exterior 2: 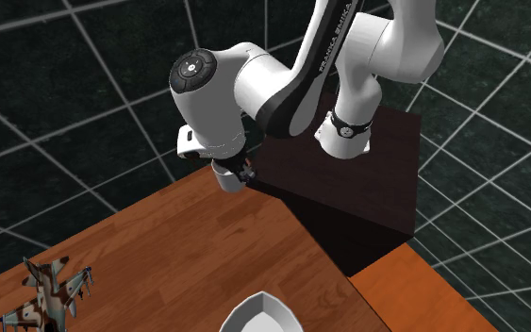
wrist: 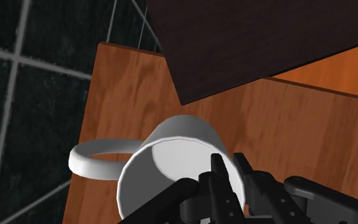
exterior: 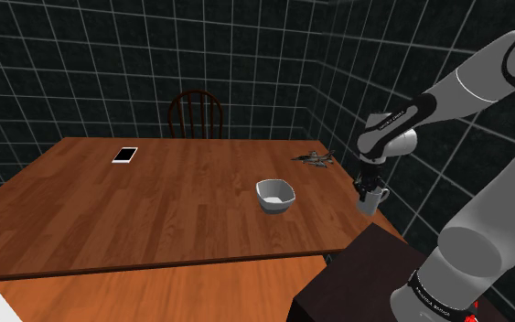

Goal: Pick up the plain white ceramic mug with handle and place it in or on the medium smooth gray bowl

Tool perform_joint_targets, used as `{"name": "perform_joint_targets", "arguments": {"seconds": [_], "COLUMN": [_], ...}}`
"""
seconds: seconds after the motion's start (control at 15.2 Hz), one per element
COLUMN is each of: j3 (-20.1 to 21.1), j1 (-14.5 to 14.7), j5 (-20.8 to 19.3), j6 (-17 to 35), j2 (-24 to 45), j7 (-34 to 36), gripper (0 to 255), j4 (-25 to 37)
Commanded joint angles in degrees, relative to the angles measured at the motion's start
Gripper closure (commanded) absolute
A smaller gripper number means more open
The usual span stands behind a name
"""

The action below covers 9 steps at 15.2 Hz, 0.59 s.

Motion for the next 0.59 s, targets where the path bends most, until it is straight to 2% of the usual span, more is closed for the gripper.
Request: {"name": "perform_joint_targets", "arguments": {"seconds": [0.0,0.53], "j3": [0.0,0.71], "j1": [-0.21,-0.58], "j5": [-0.76,-2.17], "j6": [-2.03,-9.61], "j2": [-1.91,-7.84], "j7": [0.31,1.26], "gripper": [255,255], "j4": [0.17,1.98]}}
